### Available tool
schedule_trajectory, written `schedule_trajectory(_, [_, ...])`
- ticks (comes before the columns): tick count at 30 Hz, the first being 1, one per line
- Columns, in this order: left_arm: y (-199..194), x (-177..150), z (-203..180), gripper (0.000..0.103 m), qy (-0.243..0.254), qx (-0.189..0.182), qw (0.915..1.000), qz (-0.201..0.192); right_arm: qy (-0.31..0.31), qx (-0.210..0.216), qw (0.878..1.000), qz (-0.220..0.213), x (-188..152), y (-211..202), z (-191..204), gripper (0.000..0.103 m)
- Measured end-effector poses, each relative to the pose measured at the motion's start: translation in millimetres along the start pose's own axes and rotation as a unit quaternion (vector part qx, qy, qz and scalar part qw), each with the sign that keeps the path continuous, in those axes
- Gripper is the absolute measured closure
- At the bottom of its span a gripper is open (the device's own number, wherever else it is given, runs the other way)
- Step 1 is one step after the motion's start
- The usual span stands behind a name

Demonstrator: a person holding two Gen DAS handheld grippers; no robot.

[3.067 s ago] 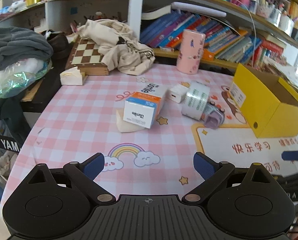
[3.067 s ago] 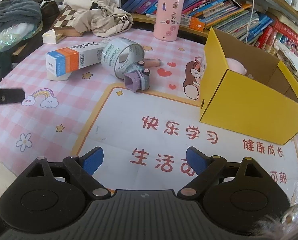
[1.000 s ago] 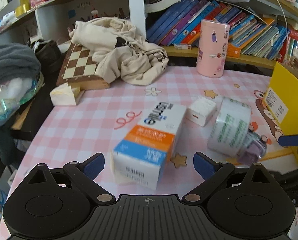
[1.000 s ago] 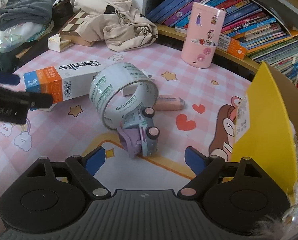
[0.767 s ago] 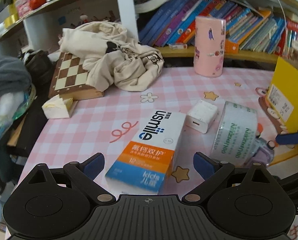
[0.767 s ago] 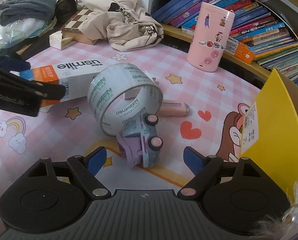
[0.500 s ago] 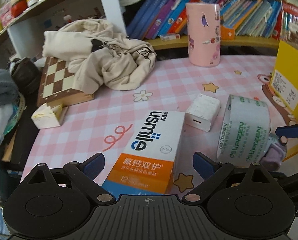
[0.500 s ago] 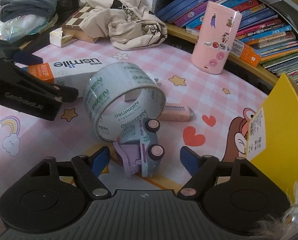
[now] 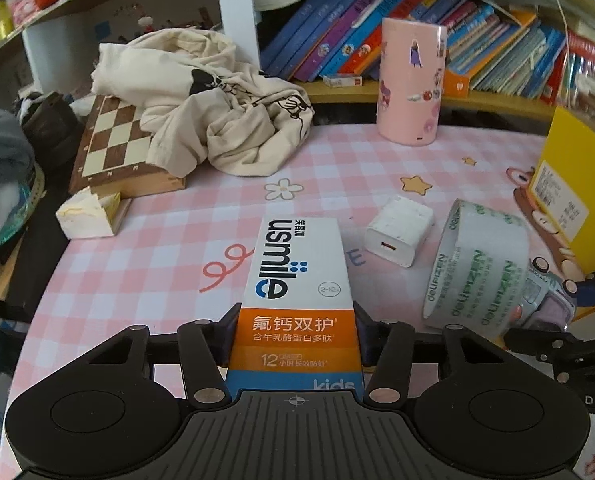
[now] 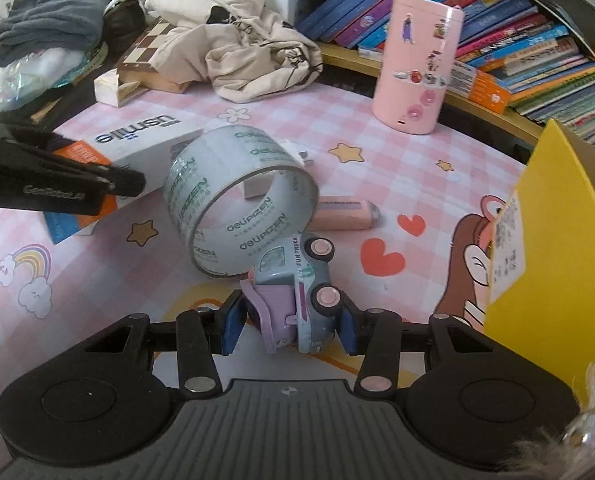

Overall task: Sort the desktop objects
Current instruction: 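Lift the usmile box with the left gripper while the right lifts the toy car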

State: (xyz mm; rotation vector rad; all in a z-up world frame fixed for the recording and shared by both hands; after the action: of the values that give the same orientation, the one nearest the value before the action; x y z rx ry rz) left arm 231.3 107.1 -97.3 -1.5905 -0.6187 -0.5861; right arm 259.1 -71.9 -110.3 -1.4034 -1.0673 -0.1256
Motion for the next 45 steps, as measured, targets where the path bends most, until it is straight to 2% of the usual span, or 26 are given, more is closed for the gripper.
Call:
schedule_trajectory(9, [-39.6, -13.9, -7.5, 0.052, -0.018, -0.027, 0.9993, -0.019, 0.021, -0.011, 1.0, -0.006, -7.7, -27.3, -4.0, 0.059])
schedule_trajectory(27, [-105.2, -40.3, -18.9, 0.052, -0.038, -0.065, 0.9956, -0.054, 0.036, -0.012, 0.999, -0.013, -38.9, -89.6, 12.2, 0.059])
schedule_trajectory(45, [-145.6, -75.4, -27.9, 0.052, -0.04, -0.104, 0.9916, -0.066, 0.056, -0.017, 0.998, -0.004, -65.5, -126.5, 28.7, 0.059])
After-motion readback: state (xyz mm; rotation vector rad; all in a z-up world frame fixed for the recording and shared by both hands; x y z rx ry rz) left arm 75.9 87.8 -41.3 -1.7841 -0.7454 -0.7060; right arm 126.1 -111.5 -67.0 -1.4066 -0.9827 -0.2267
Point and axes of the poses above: each gripper's, at about its wrist camera, not at the fingertips, and y roughly the way its jaws point, z to its left, x to its top, the point moved 4 cm from there along y, roughly the way its jaws point, and after that the axes turned 13 degrees about -x, right-handed, at the moved point
